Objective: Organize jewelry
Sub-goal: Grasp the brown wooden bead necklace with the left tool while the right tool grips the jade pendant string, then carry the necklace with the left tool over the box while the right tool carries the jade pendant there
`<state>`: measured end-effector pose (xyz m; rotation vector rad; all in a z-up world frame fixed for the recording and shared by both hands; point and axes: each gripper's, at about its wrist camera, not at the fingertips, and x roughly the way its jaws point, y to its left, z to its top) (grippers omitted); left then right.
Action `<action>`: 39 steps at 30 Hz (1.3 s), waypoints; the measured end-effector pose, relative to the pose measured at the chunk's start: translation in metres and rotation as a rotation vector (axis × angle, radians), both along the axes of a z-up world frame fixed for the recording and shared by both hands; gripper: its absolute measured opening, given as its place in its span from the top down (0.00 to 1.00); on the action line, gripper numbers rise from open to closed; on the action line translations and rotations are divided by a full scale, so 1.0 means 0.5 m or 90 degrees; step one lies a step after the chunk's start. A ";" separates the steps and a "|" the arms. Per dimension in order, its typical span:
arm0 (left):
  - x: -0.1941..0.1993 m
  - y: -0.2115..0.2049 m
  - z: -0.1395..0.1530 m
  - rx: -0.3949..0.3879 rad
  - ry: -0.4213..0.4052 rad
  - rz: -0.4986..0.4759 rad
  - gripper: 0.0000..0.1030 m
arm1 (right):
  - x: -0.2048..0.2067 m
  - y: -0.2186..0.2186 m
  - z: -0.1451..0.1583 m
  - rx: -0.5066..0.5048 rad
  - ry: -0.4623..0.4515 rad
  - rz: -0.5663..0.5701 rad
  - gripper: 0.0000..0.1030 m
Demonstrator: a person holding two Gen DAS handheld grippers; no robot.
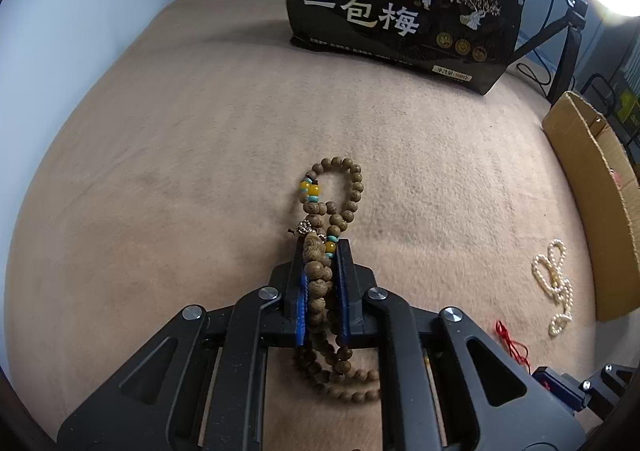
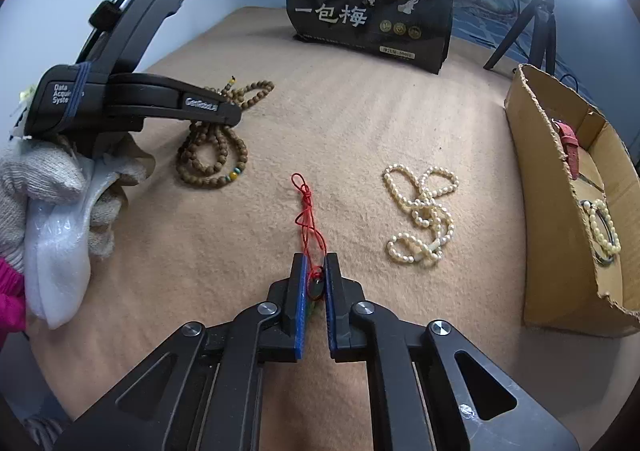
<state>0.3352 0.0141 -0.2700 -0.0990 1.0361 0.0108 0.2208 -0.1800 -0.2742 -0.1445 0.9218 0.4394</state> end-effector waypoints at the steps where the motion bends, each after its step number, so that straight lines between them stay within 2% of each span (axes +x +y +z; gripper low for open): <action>1: -0.006 0.003 0.005 -0.002 -0.002 0.001 0.90 | 0.000 0.000 0.001 0.003 -0.001 0.000 0.95; 6: -0.035 0.015 0.033 -0.016 -0.017 0.000 0.90 | -0.016 -0.026 0.023 0.036 -0.001 -0.010 0.95; 15: -0.091 0.013 0.099 -0.038 -0.053 -0.021 0.90 | -0.044 -0.060 0.081 0.059 -0.026 -0.023 0.95; 30: -0.180 0.002 0.268 -0.075 -0.134 -0.070 0.90 | -0.119 -0.125 0.220 0.077 -0.110 -0.036 0.95; 39: -0.209 -0.060 0.362 -0.095 -0.176 -0.133 0.90 | -0.148 -0.182 0.279 0.082 -0.149 -0.057 0.95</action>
